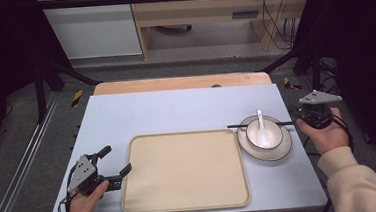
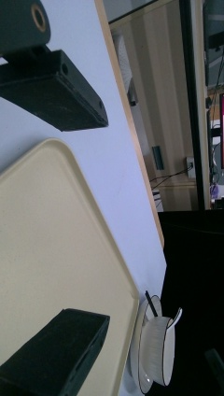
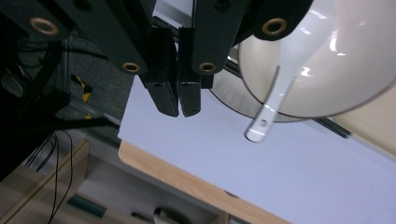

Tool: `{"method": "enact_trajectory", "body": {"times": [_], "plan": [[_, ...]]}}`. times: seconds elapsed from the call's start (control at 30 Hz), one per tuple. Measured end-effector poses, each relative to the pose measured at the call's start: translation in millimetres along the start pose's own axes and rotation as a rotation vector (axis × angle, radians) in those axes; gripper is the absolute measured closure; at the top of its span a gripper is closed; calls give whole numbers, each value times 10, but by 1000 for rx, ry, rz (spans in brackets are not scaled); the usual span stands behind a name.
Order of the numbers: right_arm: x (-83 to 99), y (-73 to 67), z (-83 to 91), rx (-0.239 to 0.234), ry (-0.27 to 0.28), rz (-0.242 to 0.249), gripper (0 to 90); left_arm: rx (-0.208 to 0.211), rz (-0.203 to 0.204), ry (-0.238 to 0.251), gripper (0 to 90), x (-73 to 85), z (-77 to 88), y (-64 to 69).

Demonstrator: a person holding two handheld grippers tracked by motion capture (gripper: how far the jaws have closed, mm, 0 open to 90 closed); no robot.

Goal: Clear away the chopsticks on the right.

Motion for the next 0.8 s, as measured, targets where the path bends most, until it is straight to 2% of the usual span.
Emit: {"method": "enact_trajectory", "body": {"times": [0.03,0.07,0.13,0.17,0.23,0.3,0.5,0.6,0.8], "plan": [[32,25,-79,3,-18,6,887,-1,-4,-5,56,7,2,-7],[101,64,-233,-2,-54,-8,894,0,-4,-6,56,11,-1,-10],[192,125,-388,-12,-105,-14,898,3,-6,-13,57,24,-6,-4],[246,150,-462,-20,-129,-35,900,3,-6,-13,57,24,-6,-4],[356,188,-582,-28,-175,-61,900,8,-6,-10,60,18,-7,11],[429,194,-667,-36,-198,-81,900,9,-6,-10,61,19,-10,13],[510,189,-780,-30,-246,-61,900,15,-12,-25,61,48,-31,26],[597,177,-836,-34,-293,-45,897,15,-16,-25,62,44,-26,26],[625,160,-789,-39,-296,-47,895,14,-14,-26,62,44,-24,18]]}}
Point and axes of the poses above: each handheld gripper's, and its own axes: z roughly backward along the jaws, x roughly out of its underside, y roughly to its right, the point moved 9 cm from there along -z, roughly forward along the jaws, and after that the axes turned 7 degrees about z, right-handed, at the moved point
